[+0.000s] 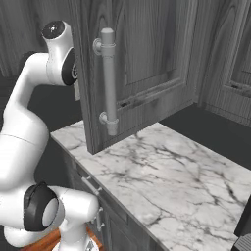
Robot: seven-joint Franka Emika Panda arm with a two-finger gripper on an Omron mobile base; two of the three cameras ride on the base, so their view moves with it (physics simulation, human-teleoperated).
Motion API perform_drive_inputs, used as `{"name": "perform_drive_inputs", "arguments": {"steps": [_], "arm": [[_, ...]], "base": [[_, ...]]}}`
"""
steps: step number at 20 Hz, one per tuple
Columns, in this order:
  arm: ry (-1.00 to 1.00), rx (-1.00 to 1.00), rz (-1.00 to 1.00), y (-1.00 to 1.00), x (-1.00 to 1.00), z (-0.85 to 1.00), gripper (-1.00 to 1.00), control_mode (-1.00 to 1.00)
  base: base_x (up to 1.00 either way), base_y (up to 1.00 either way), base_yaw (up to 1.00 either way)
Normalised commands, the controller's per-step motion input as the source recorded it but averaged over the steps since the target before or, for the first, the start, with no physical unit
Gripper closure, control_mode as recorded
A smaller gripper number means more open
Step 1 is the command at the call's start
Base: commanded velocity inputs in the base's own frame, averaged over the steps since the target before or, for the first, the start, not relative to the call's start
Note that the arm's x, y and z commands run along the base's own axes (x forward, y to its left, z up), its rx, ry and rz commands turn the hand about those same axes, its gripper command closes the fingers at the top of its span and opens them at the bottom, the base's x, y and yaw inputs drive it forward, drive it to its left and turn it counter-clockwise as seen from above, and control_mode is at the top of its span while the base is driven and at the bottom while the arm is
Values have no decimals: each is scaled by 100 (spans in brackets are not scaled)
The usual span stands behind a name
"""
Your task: Move the syrup bottle and shaker from the cabinet to the dining counter.
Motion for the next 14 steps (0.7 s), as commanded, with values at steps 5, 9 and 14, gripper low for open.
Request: {"name": "perform_drive_inputs", "arguments": {"steps": [5, 9, 14], "arm": [[0, -2, 0, -19, 32, 4, -100, -100], [0, 0, 0, -17, 31, 0, -100, -100], [0, 0, 0, -18, 29, 0, -100, -100]], "base": [[0, 0, 0], [0, 0, 0], [0, 0, 0]]}}
